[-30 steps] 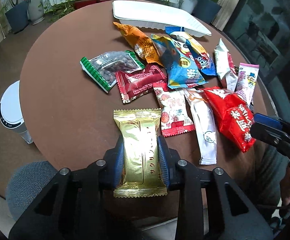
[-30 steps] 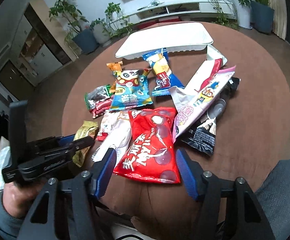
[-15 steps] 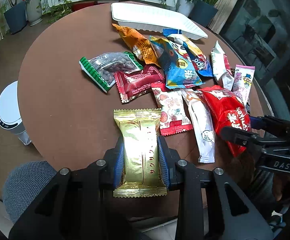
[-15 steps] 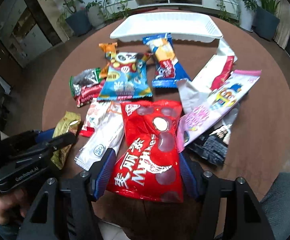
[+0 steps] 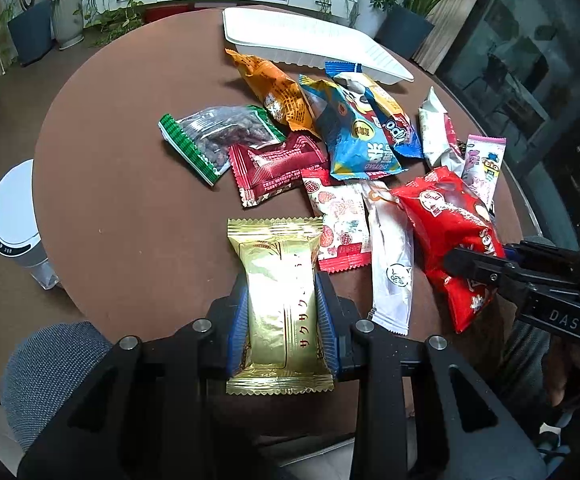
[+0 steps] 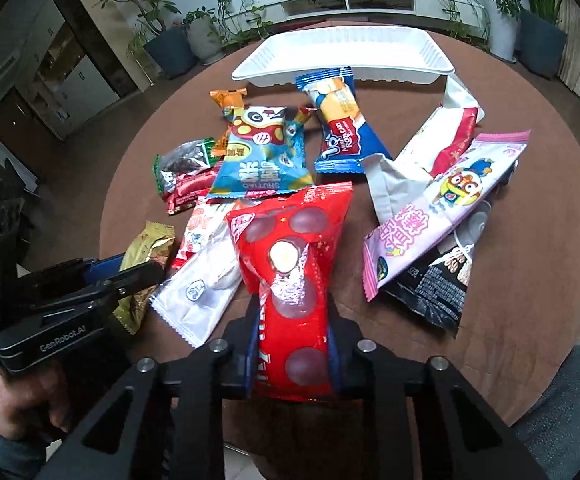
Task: Organize snacks
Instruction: 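Carry both packets to the white tray and open both tools to release, then withdraw both tools from the tray back over the snack pile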
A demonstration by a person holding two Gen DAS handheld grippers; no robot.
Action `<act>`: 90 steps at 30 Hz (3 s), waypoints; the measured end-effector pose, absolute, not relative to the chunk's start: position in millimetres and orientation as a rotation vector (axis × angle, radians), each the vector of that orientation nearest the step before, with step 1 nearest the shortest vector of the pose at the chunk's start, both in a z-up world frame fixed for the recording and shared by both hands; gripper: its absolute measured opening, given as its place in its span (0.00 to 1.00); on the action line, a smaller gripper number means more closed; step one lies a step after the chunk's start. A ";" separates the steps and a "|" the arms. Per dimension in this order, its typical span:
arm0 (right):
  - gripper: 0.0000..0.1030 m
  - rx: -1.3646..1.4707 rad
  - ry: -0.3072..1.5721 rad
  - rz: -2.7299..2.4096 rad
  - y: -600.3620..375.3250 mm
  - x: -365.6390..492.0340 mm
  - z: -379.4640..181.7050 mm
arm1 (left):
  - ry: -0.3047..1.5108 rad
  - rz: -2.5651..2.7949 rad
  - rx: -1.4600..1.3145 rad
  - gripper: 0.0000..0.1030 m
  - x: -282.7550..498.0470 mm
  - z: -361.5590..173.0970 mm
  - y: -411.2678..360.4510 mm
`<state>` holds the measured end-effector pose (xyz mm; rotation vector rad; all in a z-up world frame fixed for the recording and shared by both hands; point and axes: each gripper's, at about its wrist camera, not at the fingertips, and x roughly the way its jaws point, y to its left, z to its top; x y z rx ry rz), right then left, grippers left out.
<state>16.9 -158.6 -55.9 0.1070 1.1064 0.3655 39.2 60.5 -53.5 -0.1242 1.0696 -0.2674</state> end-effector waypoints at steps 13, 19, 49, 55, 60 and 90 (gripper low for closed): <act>0.26 0.246 1.033 0.412 -181.9 10.3 -26.9 | 1.037 -0.323 -0.231 0.28 39.7 -33.9 75.9; 0.26 0.334 1.006 0.407 -212.5 17.7 -16.7 | 1.002 -0.350 -0.288 0.28 53.2 -11.5 88.2; 0.26 0.267 1.044 0.338 -245.6 280.2 -2.1 | 1.027 -0.326 -0.162 0.28 371.6 34.0 68.1; 0.26 0.235 1.106 0.306 -234.7 307.0 -28.9 | 1.080 -0.314 -0.108 0.28 380.5 -2.7 49.3; 0.26 0.198 1.147 0.294 -226.3 318.9 -46.8 | 1.108 -0.300 -0.095 0.28 385.8 -22.2 43.7; 0.84 0.270 0.934 0.352 -262.6 258.5 39.8 | 0.937 -0.392 -0.096 0.96 316.9 34.4 48.4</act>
